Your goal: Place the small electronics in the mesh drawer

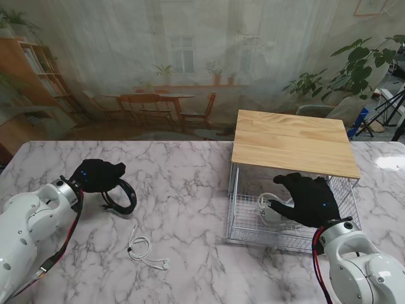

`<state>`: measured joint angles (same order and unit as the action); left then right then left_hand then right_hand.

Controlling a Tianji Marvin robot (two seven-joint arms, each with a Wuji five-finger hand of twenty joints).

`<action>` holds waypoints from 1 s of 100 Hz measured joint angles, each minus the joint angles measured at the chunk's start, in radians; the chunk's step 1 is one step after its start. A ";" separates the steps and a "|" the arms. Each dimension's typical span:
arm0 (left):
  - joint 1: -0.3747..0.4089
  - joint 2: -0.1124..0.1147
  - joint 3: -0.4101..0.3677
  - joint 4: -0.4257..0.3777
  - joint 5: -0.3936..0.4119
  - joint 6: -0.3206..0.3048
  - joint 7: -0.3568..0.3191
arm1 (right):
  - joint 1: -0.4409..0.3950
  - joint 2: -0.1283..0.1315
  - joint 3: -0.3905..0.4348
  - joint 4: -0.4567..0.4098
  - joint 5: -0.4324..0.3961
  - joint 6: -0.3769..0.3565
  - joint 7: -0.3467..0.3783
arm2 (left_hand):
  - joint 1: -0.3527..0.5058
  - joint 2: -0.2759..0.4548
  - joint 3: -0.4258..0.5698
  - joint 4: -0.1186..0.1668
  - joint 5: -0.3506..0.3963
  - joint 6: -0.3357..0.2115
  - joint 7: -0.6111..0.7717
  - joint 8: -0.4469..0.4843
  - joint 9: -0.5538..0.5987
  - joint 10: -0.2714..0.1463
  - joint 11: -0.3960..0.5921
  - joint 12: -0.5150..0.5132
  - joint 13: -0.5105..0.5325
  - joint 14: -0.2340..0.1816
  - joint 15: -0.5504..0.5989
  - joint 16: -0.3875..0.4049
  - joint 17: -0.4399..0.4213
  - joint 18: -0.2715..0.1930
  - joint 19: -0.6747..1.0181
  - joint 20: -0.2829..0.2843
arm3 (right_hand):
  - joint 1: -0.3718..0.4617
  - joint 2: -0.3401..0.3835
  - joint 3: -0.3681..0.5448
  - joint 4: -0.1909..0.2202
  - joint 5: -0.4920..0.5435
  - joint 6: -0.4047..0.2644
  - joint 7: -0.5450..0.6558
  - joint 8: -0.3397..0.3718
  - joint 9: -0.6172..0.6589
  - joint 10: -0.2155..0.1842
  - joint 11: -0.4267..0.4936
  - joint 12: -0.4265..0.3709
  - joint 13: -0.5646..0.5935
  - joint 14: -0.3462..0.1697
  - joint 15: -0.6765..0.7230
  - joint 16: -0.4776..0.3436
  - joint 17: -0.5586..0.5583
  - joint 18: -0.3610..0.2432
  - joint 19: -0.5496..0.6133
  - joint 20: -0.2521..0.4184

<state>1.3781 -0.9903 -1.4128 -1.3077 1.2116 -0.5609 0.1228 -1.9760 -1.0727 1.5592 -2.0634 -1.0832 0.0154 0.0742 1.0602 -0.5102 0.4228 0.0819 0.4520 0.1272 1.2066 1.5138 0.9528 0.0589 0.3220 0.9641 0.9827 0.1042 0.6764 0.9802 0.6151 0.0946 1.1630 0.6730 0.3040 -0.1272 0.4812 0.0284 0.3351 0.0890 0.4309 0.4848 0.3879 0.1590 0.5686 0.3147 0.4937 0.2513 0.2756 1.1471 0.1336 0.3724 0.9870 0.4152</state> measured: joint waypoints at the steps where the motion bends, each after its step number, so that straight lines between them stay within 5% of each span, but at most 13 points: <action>1: -0.001 0.000 -0.001 -0.002 0.000 -0.001 0.000 | 0.000 0.000 0.000 0.000 0.000 0.000 -0.001 | 0.000 0.000 0.000 0.000 0.000 0.000 0.000 0.000 0.000 0.000 0.000 0.000 0.000 0.000 0.000 0.000 0.000 0.000 0.000 0.001 | 0.000 0.000 0.000 0.000 0.000 0.000 0.000 0.000 0.000 0.000 0.000 0.000 0.000 0.000 0.000 0.000 0.000 0.000 0.000 0.000; 56: -0.081 -0.019 0.022 -0.114 -0.134 -0.020 -0.069 | 0.000 -0.006 0.008 -0.024 0.026 -0.032 -0.048 | -0.010 -0.009 0.025 0.000 0.002 -0.001 -0.008 0.000 0.000 0.000 0.000 0.013 0.010 -0.001 0.018 -0.007 0.007 0.000 0.013 0.011 | 0.000 -0.051 0.014 0.000 0.000 0.026 0.000 -0.022 0.001 0.000 0.000 0.000 0.000 0.000 0.000 0.000 0.000 0.000 0.000 -0.001; 69: -0.117 -0.030 0.062 -0.153 -0.234 0.023 -0.107 | 0.016 -0.006 -0.027 -0.017 0.120 -0.020 -0.065 | -0.010 -0.009 0.025 0.000 0.002 -0.001 -0.009 0.000 0.000 0.001 0.000 0.013 0.010 -0.001 0.018 -0.008 0.007 0.000 0.013 0.011 | -0.016 -0.071 0.016 -0.011 0.000 0.037 -0.012 -0.035 0.001 0.002 0.000 0.000 0.000 0.001 0.000 0.000 0.000 0.000 0.000 -0.008; 100: -0.223 -0.051 0.227 -0.239 -0.376 0.131 -0.164 | 0.081 -0.012 -0.108 0.021 0.178 -0.020 -0.099 | -0.010 -0.009 0.025 0.000 0.002 -0.001 -0.013 0.000 0.000 0.004 0.000 0.013 0.010 -0.001 0.019 -0.008 0.008 0.000 0.013 0.011 | -0.168 -0.094 0.027 -0.063 0.028 0.101 -0.100 -0.098 0.000 0.039 0.000 -0.011 0.000 0.003 0.000 0.000 0.000 0.002 0.000 -0.009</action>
<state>1.1549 -1.0413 -1.1859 -1.5469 0.8352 -0.4303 -0.0408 -1.8954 -1.0850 1.4516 -2.0425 -0.9055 -0.0050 -0.0248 1.0499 -0.5188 0.4483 0.0819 0.4537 0.1265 1.1940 1.5139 0.9529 0.0625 0.3220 0.9771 0.9930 0.1034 0.6949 0.9717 0.6226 0.0950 1.1765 0.6839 0.1357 -0.2216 0.5080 -0.0344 0.3634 0.1899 0.3309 0.3869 0.3875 0.1983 0.5685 0.3041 0.4937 0.2543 0.2756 1.1471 0.1336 0.3741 0.9868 0.4059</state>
